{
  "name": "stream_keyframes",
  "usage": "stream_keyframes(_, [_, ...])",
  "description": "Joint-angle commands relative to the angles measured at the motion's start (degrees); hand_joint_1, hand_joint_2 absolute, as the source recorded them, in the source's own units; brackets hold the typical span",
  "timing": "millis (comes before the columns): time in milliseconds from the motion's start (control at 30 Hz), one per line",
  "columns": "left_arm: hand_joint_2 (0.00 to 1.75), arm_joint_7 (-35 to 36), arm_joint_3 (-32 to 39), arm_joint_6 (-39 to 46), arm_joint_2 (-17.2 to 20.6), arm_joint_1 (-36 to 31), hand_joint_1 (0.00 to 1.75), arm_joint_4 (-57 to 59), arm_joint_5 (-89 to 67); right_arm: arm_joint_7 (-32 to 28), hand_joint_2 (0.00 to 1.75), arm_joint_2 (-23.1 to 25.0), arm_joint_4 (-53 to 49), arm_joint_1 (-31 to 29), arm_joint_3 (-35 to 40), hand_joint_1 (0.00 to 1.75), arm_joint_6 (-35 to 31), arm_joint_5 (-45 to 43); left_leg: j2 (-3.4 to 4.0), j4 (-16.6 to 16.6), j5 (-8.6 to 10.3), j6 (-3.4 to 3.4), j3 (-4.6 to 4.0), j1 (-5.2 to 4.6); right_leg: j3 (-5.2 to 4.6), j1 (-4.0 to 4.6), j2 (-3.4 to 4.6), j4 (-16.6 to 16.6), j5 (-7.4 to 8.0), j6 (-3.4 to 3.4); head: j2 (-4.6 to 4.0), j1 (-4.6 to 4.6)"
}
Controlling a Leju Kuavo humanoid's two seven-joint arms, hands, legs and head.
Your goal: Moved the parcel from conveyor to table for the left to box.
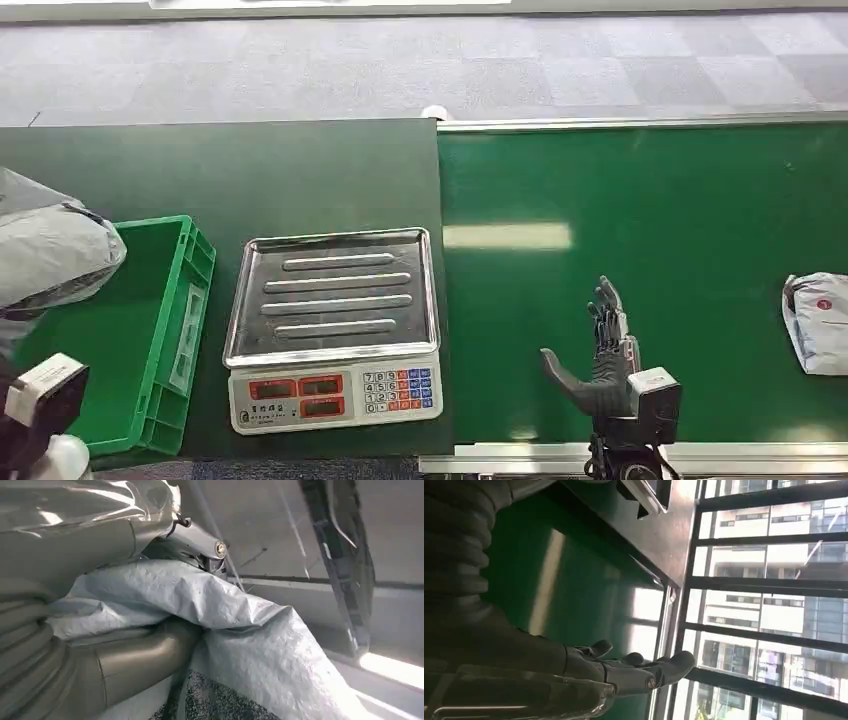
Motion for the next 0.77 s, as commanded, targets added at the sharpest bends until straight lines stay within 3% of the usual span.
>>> stream_keyframes(33, [1.75,0.6,4.0,0.9,0.4,3.3,1.71,5.1,-3.6,0.4,1.75,0.3,-0.6,0.3,-1.8,0.0,-0.1,-0.4,-0.14,-0.1,0.06,0.04,0.11,-0.04,0.13,-0.04,-0.07,-0.1,0.02,-0.01,0.0,-0.02])
stream_keyframes(67, [1.75,-0.2,6.2,0.9,-0.3,-3.8,1.71,11.2,-8.2,1.2,1.75,0.4,-1.5,-0.2,-1.9,0.0,0.1,0.0,-0.07,-0.1,0.05,0.03,0.09,-0.05,0.09,-0.05,-0.04,-0.1,0.02,0.0,0.0,0.0])
stream_keyframes(500, [1.75,0.1,5.5,0.9,-0.3,-1.7,1.68,11.2,-7.4,1.2,1.75,0.5,-1.5,-0.3,-1.8,0.0,0.3,-0.1,-0.05,-0.1,0.03,0.04,0.12,-0.03,0.13,-0.02,-0.02,-0.1,0.01,0.0,0.0,-0.02])
stream_keyframes(533, [0.0,2.8,3.9,0.9,-0.3,-1.8,1.69,10.8,-9.1,1.2,1.75,0.4,-1.5,-0.3,-1.9,0.0,0.3,-0.1,-0.05,-0.1,0.03,0.04,0.08,-0.03,0.1,-0.03,-0.03,-0.1,0.02,0.0,0.0,-0.02])
stream_keyframes(600, [0.0,5.3,1.4,0.9,-0.3,-0.4,1.62,10.8,-10.5,1.7,1.75,0.5,-2.0,-0.2,-1.5,0.0,-0.7,-0.2,-0.04,-0.1,0.04,0.04,0.1,-0.03,0.1,-0.03,-0.02,-0.1,0.02,0.0,0.0,-0.02])
stream_keyframes(700, [0.0,0.9,5.4,0.9,-0.3,-3.5,1.52,14.9,-8.5,1.8,1.75,0.6,-1.8,-0.5,-2.1,0.0,0.2,0.3,-0.12,-0.1,0.05,0.05,0.08,-0.02,0.11,-0.02,-0.08,-0.1,0.02,0.0,0.0,0.0])
stream_keyframes(767, [0.0,-0.2,6.2,0.9,-0.3,-3.8,1.54,15.0,-6.8,1.7,1.75,0.9,-1.6,-0.6,-2.2,0.0,0.3,0.5,-0.05,-0.1,0.05,0.04,0.13,-0.03,0.14,-0.02,-0.01,-0.1,0.03,-0.01,0.0,0.0])
